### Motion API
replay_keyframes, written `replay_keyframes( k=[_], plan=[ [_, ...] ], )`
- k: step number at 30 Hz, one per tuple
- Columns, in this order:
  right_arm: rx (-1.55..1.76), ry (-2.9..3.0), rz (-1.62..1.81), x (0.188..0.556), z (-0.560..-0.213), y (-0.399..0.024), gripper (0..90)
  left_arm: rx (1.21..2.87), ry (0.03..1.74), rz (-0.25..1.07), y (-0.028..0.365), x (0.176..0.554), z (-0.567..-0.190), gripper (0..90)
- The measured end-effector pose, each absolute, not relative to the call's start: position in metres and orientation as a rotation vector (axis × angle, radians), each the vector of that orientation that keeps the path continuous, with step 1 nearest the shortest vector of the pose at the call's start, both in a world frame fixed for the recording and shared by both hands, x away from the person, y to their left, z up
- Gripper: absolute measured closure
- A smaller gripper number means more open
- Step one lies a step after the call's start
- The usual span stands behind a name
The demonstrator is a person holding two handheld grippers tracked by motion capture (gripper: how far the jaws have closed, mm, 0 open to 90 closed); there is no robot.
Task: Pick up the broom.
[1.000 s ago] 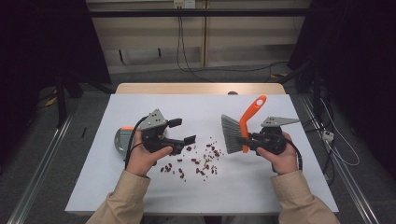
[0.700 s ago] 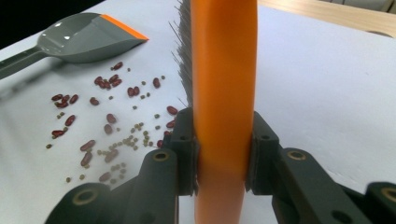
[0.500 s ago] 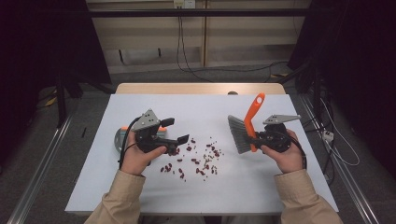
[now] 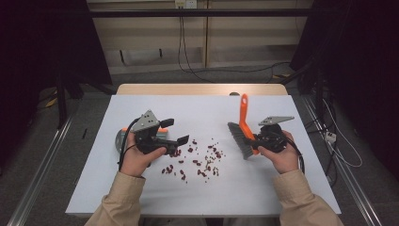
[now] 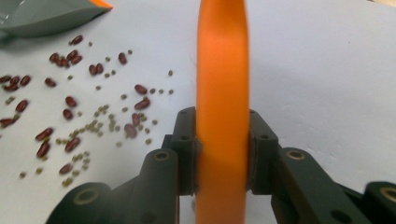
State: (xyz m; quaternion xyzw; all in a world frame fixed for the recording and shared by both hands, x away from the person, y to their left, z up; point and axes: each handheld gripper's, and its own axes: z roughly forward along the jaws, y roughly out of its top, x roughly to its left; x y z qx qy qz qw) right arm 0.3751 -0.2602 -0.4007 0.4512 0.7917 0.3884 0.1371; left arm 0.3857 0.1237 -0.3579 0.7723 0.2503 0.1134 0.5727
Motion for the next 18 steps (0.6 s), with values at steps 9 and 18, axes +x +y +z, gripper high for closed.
replay_keyframes(
  k=[9, 18],
  plan=[
    [1.309, 2.190, 1.144, 0.385, -0.411, -0.242, 70.5, 1.812, 0.597, 0.273, 0.126, 0.387, -0.358, 14.4],
    [1.270, 2.194, 1.105, 0.394, -0.427, -0.220, 69.5, 1.815, 0.598, 0.277, 0.127, 0.387, -0.358, 14.2]
  ],
)
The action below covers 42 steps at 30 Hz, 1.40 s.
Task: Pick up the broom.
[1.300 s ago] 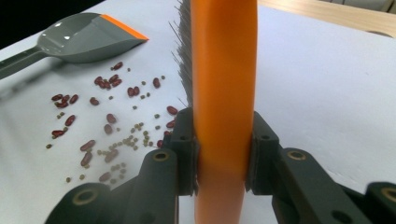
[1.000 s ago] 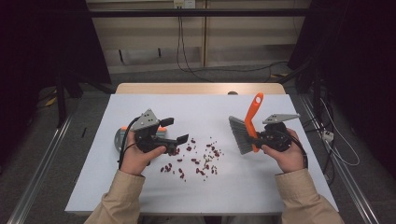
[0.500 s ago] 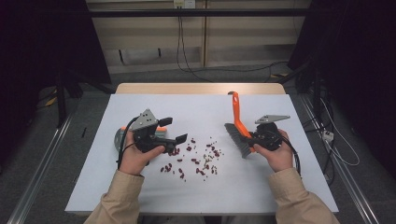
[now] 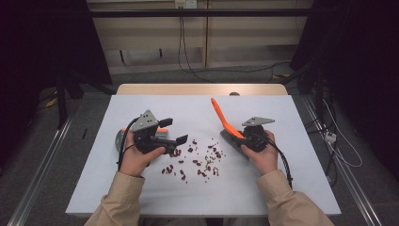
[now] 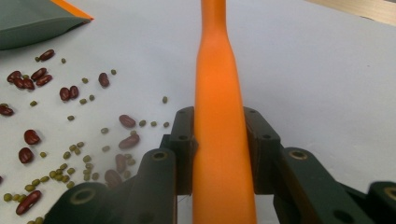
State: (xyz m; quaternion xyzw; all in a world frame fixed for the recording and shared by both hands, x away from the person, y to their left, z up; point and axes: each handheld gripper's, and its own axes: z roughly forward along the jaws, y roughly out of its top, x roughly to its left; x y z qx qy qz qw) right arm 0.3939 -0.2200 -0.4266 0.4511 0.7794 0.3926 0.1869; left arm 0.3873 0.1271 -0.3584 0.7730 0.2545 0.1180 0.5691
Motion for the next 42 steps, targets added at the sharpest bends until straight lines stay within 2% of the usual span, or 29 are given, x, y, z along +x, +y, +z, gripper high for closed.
replay_keyframes(
  k=[7, 12, 21, 30, 42],
  plan=[
    [1.257, 2.138, 1.131, 0.388, -0.423, -0.216, 65.2, 1.805, 0.611, 0.293, 0.133, 0.387, -0.358, 13.7],
    [1.246, 2.108, 1.117, 0.384, -0.425, -0.212, 71.0, 1.804, 0.629, 0.309, 0.139, 0.387, -0.357, 13.3],
    [1.241, 2.003, 1.079, 0.375, -0.430, -0.195, 71.5, 1.800, 0.649, 0.327, 0.150, 0.385, -0.358, 13.3],
    [1.161, 1.983, 0.972, 0.392, -0.432, -0.192, 71.5, 1.784, 0.672, 0.337, 0.160, 0.386, -0.359, 13.3],
    [1.082, 2.051, 1.004, 0.381, -0.436, -0.170, 71.0, 1.782, 0.683, 0.346, 0.166, 0.387, -0.360, 13.3]
  ],
)
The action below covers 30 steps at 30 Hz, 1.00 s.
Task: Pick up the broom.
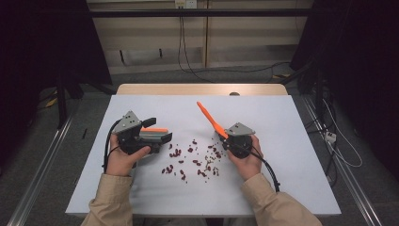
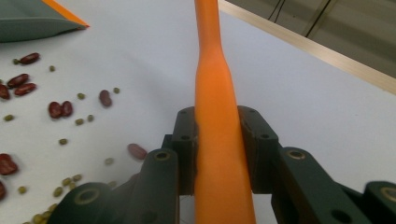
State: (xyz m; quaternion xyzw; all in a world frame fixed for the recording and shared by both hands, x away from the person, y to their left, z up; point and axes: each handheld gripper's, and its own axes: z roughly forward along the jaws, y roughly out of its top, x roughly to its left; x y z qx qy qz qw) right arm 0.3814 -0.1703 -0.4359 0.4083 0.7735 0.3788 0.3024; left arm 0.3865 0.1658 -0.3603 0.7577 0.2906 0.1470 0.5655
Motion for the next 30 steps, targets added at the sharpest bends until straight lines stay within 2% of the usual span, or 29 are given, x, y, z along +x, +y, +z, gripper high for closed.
replay_keyframes(
  k=[30],
  plan=[
    [1.183, 2.017, 1.132, 0.357, -0.436, -0.112, 70.4, 1.784, 0.675, 0.351, 0.166, 0.385, -0.360, 12.7]
  ],
)
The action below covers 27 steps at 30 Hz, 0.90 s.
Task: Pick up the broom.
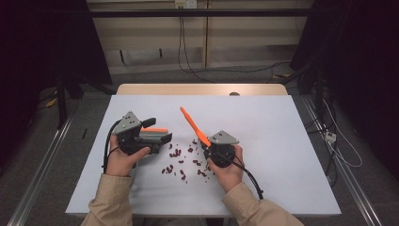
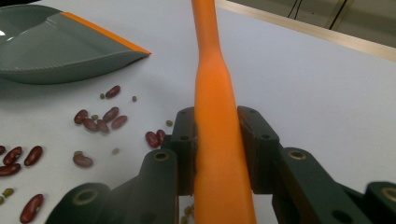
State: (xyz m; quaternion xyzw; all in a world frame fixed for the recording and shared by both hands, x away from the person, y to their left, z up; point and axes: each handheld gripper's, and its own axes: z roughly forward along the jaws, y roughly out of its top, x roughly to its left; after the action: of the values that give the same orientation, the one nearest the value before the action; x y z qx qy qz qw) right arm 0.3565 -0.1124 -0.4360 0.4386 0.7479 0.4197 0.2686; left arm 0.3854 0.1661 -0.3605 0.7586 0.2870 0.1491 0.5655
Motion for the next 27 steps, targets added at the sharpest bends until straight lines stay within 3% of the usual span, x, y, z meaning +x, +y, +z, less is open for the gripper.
replay_keyframes(
  k=[27],
  plan=[
    [1.100, 2.099, 1.155, 0.351, -0.432, -0.097, 70.7, 1.864, 0.707, 0.335, 0.188, 0.378, -0.386, 8.4]
  ],
)
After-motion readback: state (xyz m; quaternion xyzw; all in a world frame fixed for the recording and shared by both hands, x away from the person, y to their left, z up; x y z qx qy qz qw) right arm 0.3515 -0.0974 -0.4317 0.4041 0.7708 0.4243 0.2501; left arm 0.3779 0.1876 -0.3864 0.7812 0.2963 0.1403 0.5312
